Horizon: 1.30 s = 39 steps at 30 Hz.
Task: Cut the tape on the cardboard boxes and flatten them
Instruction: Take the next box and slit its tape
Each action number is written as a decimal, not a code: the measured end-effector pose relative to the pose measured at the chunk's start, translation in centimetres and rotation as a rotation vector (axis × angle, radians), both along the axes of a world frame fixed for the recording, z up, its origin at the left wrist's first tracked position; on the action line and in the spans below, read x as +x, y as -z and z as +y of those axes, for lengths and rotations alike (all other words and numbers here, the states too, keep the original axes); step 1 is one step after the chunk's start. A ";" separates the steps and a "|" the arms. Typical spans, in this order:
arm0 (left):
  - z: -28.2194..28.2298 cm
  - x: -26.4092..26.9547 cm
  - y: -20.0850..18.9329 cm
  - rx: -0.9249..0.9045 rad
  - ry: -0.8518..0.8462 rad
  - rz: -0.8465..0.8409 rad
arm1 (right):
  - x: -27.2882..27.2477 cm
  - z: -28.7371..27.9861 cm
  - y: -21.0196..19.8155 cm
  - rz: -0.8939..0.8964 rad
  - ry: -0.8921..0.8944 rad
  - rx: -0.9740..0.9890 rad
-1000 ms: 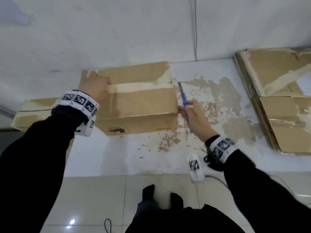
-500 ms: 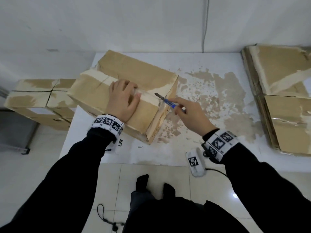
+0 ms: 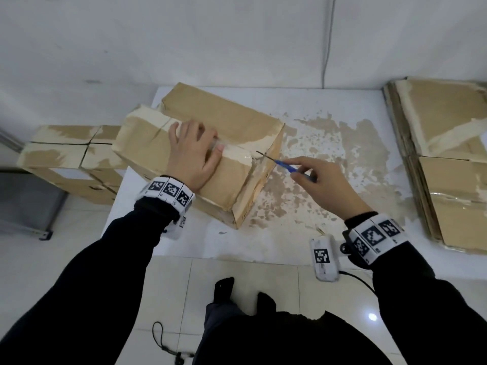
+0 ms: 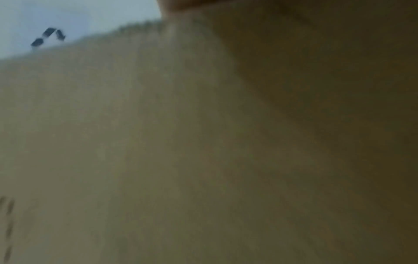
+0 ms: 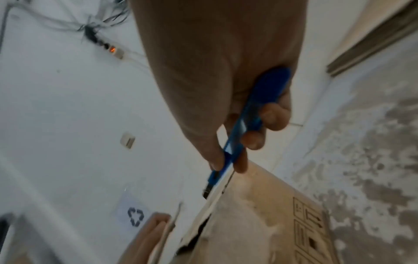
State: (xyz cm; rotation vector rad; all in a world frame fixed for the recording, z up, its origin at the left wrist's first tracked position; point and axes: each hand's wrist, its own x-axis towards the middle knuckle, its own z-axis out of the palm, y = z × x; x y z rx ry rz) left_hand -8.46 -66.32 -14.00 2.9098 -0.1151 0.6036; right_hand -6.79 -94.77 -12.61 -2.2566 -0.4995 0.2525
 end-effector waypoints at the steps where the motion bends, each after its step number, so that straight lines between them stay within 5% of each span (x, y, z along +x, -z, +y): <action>1: -0.1 0.2 -0.7 0.067 -0.006 0.051 | -0.1 0.1 0.1 -0.055 -0.030 -0.034; 4: -1.2 0.9 -1.9 0.209 -0.086 0.358 | -0.5 1.2 1.0 -0.136 -0.109 -0.120; 6: -2.5 1.2 -2.2 0.133 -0.217 0.551 | -0.7 1.6 1.6 -0.181 -0.098 -0.143; 8: -2.8 2.0 -1.5 -0.287 -0.398 0.658 | -1.1 1.7 2.0 -0.216 -0.096 -0.149; 11: -2.8 3.5 -1.2 -1.118 -0.641 0.559 | -1.7 2.0 1.8 -0.315 -0.105 -0.221; 21: -3.6 3.8 -1.8 -1.289 -0.567 0.551 | -1.4 3.3 1.5 -0.504 -0.004 -0.419; 24: -3.5 3.6 -2.1 -1.306 -0.524 0.550 | 0.2 2.6 0.6 -0.493 0.195 -0.389; 27: -3.5 3.5 -1.8 -1.162 -0.447 0.473 | 1.0 -1.0 1.7 -0.295 0.240 -0.219; 30: -3.6 2.8 -1.9 -0.582 -0.344 0.542 | -0.8 -4.8 6.5 -0.058 0.378 -0.060; 32: -3.2 2.4 -2.5 -0.178 -0.286 0.670 | -1.9 -6.6 10.9 0.101 0.455 -0.139; 34: -2.6 1.9 -4.2 0.018 -0.183 0.685 | -2.8 -7.5 13.8 0.181 0.443 -0.218; 37: -1.9 0.9 -7.5 0.085 -0.073 0.575 | -3.6 -7.0 14.1 0.024 0.379 -0.327; 39: -1.2 -0.3 -10.1 0.101 -0.041 0.503 | -3.9 -4.8 11.7 -0.159 0.334 -0.194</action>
